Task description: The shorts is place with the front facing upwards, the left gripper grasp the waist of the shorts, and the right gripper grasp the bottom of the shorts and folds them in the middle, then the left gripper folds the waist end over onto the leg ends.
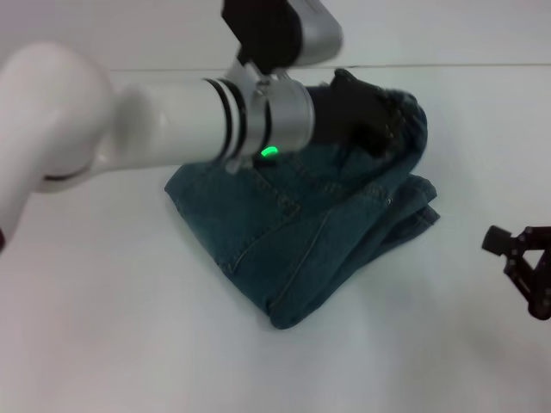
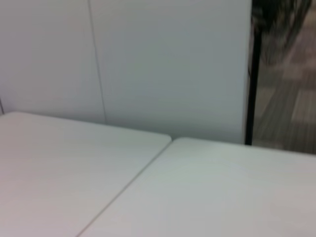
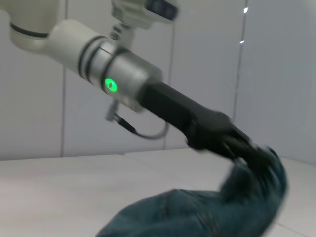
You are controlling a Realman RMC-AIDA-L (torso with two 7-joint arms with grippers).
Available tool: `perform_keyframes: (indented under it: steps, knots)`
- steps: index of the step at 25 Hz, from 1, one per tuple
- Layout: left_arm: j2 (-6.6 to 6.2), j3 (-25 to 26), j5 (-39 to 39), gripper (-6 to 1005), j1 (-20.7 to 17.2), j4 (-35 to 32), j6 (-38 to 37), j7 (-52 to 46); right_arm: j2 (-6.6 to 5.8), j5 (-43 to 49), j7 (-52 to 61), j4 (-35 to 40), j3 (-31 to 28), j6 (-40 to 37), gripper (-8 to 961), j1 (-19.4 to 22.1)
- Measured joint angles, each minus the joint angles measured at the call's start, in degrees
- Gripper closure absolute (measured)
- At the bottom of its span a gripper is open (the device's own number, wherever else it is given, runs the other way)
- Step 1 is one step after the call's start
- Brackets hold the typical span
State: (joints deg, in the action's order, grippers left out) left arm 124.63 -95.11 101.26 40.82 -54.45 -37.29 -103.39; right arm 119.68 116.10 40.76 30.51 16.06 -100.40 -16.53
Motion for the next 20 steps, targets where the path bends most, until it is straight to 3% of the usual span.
perform_keyframes:
  steps: [5, 11, 15, 20]
  knots:
    - [0.0, -4.1, -0.8, 917, 0.0, -0.2, 3.2, 0.0, 0.07, 0.6, 0.1, -0.1, 2.2, 0.0, 954, -1.1]
    - [0.0, -3.7, -0.6, 703, -1.1, -1.0, 2.5, 0.3, 0.11, 0.6, 0.1, -0.4, 3.3, 0.2, 954, -1.7]
    - [0.0, -0.5, -2.4, 538, -6.9, -5.7, -2.2, 5.3, 0.05, 0.6, 0.5, -0.4, 3.6, 0.3, 953, -1.8]
    - [-0.01, 6.2, -9.2, 312, -17.9, -8.9, -18.1, 20.6, -0.03, 0.6, 2.1, 0.2, 4.4, 0.4, 953, -2.2]
